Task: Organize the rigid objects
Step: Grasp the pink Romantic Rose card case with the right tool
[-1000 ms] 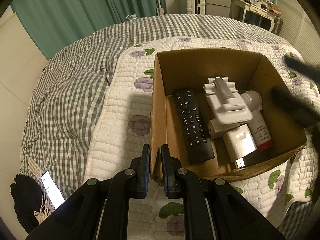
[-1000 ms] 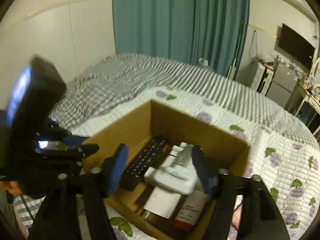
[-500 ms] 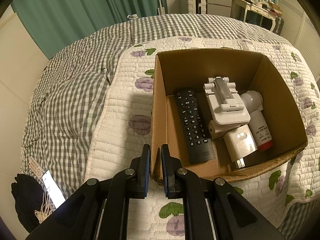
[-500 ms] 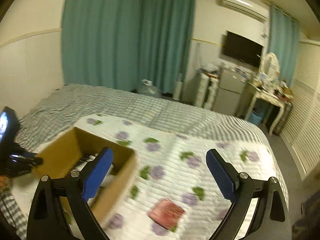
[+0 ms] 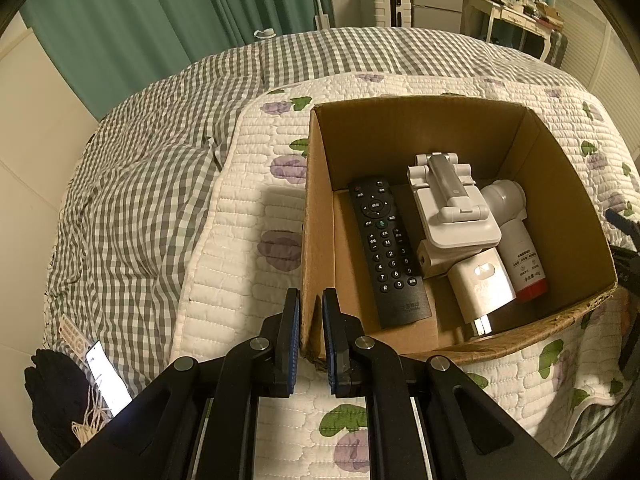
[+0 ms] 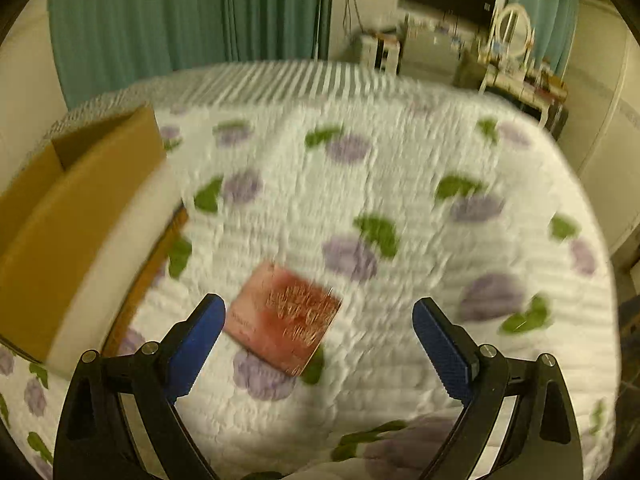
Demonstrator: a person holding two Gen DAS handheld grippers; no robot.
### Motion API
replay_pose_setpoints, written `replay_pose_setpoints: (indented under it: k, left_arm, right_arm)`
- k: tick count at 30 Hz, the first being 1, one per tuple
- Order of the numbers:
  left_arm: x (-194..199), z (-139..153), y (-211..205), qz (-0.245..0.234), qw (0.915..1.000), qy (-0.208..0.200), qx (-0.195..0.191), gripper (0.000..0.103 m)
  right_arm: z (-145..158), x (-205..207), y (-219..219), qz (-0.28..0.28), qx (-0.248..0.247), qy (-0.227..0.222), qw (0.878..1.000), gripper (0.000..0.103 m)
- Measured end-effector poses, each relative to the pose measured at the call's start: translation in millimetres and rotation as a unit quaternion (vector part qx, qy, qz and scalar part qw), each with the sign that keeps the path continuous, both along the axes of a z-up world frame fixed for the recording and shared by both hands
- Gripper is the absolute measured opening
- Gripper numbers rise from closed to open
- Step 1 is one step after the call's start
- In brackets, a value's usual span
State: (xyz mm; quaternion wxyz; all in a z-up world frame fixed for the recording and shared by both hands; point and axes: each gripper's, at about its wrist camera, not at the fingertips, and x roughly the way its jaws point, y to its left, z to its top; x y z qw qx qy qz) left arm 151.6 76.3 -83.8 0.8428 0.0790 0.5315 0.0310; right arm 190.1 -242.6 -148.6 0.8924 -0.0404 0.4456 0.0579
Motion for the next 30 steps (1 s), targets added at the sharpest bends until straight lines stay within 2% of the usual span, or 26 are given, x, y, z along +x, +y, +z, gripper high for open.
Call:
replay_pose_setpoints:
  k: [8, 17, 24, 30]
  left_arm:
    - [0.1, 0.0, 0.5, 0.000, 1.0000, 0.000, 0.000, 0.010]
    - [0.1, 0.0, 0.4, 0.000, 1.0000, 0.000, 0.000, 0.010]
    - [-0.3, 0.3, 0.7, 0.000, 1.0000, 0.000, 0.000, 0.010]
    - [-0.6, 0.3, 0.8, 0.000, 1.0000, 0.000, 0.001, 0.010]
  right_arm:
    - [-27.7, 16.2, 19.8, 0.027, -0.005, 0.049, 0.998, 0.095]
    - [-53.3, 34.8, 28.6, 0.032, -0.019, 0.091, 0.995, 0.095]
    - [-60.8, 46.4, 26.2, 0.023, -0.008, 0.099, 0.995, 0.095]
    - [-56.9, 45.8, 28.3, 0.027, -0.015, 0.089, 0.996, 0.089]
